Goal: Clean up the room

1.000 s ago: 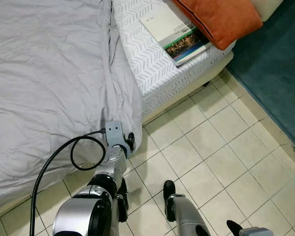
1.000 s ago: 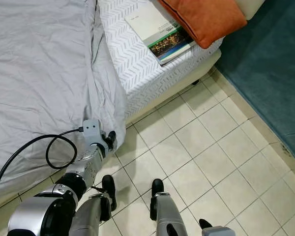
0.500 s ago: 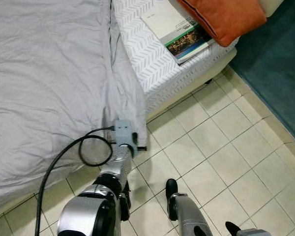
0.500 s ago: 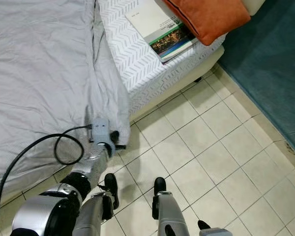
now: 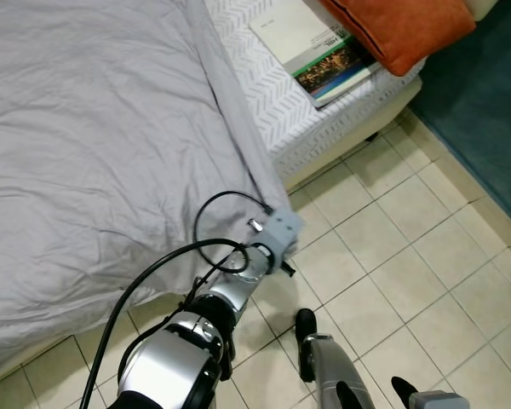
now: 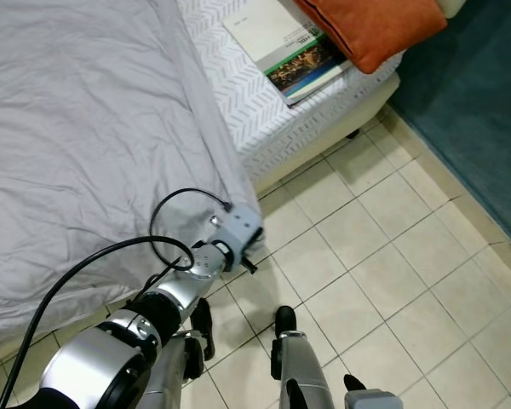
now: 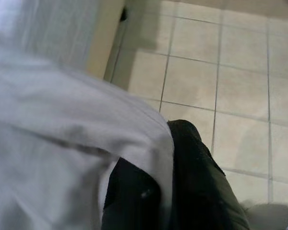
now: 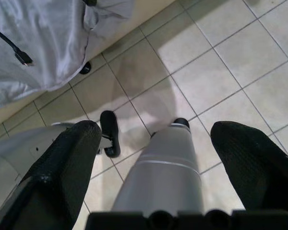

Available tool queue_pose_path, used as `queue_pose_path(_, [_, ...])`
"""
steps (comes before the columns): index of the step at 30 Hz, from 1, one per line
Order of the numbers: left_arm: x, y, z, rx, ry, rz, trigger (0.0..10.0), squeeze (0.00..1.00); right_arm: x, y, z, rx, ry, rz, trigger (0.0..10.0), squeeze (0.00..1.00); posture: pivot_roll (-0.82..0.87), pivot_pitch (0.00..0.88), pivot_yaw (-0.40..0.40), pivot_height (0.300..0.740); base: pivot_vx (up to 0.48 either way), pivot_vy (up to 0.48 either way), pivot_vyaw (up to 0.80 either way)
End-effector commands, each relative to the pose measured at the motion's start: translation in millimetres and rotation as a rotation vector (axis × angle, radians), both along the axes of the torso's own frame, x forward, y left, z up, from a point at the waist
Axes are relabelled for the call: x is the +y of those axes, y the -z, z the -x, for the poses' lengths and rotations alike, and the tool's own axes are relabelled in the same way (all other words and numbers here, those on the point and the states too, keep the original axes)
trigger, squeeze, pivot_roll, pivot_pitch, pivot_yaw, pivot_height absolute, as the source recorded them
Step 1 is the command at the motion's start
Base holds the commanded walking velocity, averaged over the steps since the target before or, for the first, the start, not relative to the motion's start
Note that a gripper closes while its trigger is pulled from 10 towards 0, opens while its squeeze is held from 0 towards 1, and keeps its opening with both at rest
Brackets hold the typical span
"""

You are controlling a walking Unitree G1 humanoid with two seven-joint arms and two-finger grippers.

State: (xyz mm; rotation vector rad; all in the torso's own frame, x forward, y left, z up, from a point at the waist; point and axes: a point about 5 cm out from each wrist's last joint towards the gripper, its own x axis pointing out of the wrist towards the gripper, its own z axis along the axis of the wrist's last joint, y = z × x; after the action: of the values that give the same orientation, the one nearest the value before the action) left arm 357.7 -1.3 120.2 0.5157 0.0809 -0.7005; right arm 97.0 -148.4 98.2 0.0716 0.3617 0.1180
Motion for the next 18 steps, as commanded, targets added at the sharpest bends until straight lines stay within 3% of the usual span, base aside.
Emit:
queue_pose_path(1, [-57.0, 10.3, 35.1, 0.044, 0.222, -0.025, 0.0, 0.00, 0.8, 10.5, 6.8, 0.062, 0.012, 0.005, 10.0, 0.00, -0.33, 0.634, 0.071, 0.740, 0.000, 0.000, 0.00])
queue_pose_path(5, [-67.9, 10.6, 44.7, -0.019, 0.333, -0.089, 0.0, 0.00, 1.9, 11.8, 6.2, 0.060, 0.016, 0.004, 10.0, 0.00, -0.32, 0.630, 0.078, 0.740, 0.000, 0.000, 0.00])
queue_pose_path(7, [-67.9, 10.6, 44.7, -0.019, 0.333, -0.089, 0.0, 0.00, 1.9, 11.8, 6.2, 0.060, 0.016, 0.004, 10.0, 0.00, -0.32, 0.630, 0.078, 0.740, 0.000, 0.000, 0.00])
queue_pose_path(8, [-77.1, 12.1, 54.5, -0.063, 0.434, -0.140, 0.0, 0.00, 2.9, 12.6, 6.2, 0.061, 0.017, 0.002, 10.0, 0.00, -0.32, 0.628, 0.085, 0.740, 0.000, 0.000, 0.00])
queue_pose_path(10, [-77.1, 12.1, 54.5, -0.063, 0.434, -0.140, 0.0, 0.00, 2.9, 12.6, 6.2, 0.061, 0.017, 0.002, 10.0, 0.00, -0.32, 0.628, 0.085, 0.740, 0.000, 0.000, 0.00])
queue_pose_path(12, [-93.2, 16.4, 73.5, -0.128, 0.593, -0.220, 0.0, 0.00, 4.9, 13.9, 4.8, 0.058, 0.021, -0.002, 10.0, 0.00, -0.31, 0.626, 0.092, 0.740, 0.000, 0.000, 0.00])
queue_pose_path(17, [-97.3, 18.9, 76.8, -0.127, 0.596, -0.251, 0.0, 0.00, 6.0, 15.1, 2.6, 0.050, 0.025, -0.004, 10.0, 0.00, -0.31, 0.622, 0.094, 0.740, 0.000, 0.000, 0.00])
queue_pose_path(18, [-96.9, 17.6, 74.3, -0.094, 0.561, -0.223, 6.9, 0.00, 6.0, 15.6, 2.7, 0.050, 0.024, -0.003, 10.0, 0.00, -0.31, 0.620, 0.096, 0.740, 0.000, 0.000, 0.00])
